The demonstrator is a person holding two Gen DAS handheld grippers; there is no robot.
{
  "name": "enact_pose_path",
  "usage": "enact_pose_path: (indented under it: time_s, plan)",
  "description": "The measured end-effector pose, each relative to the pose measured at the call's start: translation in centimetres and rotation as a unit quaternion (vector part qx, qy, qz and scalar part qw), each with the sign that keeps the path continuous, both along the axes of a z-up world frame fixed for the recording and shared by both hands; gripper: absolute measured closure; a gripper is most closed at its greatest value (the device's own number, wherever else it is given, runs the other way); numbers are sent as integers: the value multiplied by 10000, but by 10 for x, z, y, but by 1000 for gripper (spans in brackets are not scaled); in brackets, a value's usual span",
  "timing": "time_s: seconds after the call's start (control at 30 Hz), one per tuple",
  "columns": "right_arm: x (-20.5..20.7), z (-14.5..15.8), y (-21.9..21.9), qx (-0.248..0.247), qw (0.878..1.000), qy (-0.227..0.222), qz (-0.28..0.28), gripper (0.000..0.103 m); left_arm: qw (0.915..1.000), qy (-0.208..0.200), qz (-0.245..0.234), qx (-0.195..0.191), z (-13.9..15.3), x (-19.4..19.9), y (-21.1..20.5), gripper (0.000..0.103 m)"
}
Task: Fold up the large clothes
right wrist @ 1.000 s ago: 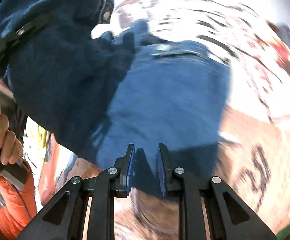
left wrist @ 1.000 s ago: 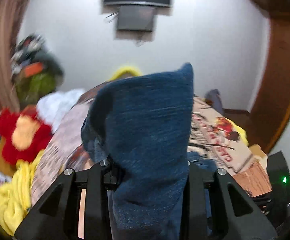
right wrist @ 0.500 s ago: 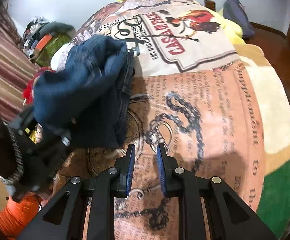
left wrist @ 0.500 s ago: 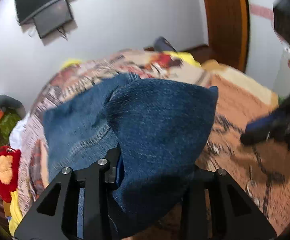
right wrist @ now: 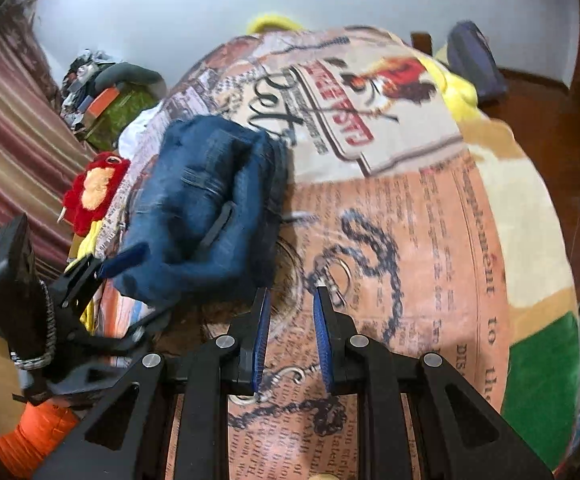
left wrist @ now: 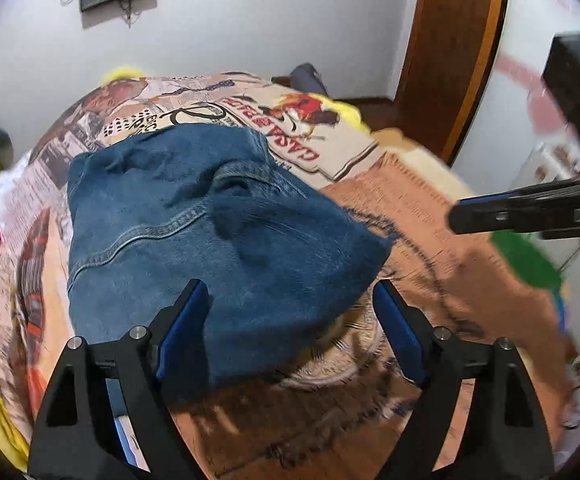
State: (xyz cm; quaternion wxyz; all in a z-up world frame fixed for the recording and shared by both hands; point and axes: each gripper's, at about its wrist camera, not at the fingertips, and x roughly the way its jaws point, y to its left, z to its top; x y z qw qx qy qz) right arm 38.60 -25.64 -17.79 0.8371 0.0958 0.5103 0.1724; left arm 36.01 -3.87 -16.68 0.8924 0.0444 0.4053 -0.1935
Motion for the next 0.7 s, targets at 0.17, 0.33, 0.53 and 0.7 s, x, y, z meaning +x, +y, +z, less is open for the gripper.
enact_pose_path:
  time_s: [0.17, 0.33, 0.53, 0.7]
  plan:
    - [7, 19, 23, -59, 9994, -263, 236, 86, 9979, -247, 603, -27, 23, -4, 42, 17]
    - [19, 35, 63, -304, 9957, -604, 628, 86, 9914, -282, 1211, 417, 21, 12, 88, 14]
    - [37, 37, 118, -534, 9881, -821, 1186, 86, 9841, 363, 1672, 481, -19, 37, 127, 14]
    - [54, 6, 154, -1115, 9802, -856, 1398, 86, 9836, 598, 1694, 139, -50, 38, 134, 9]
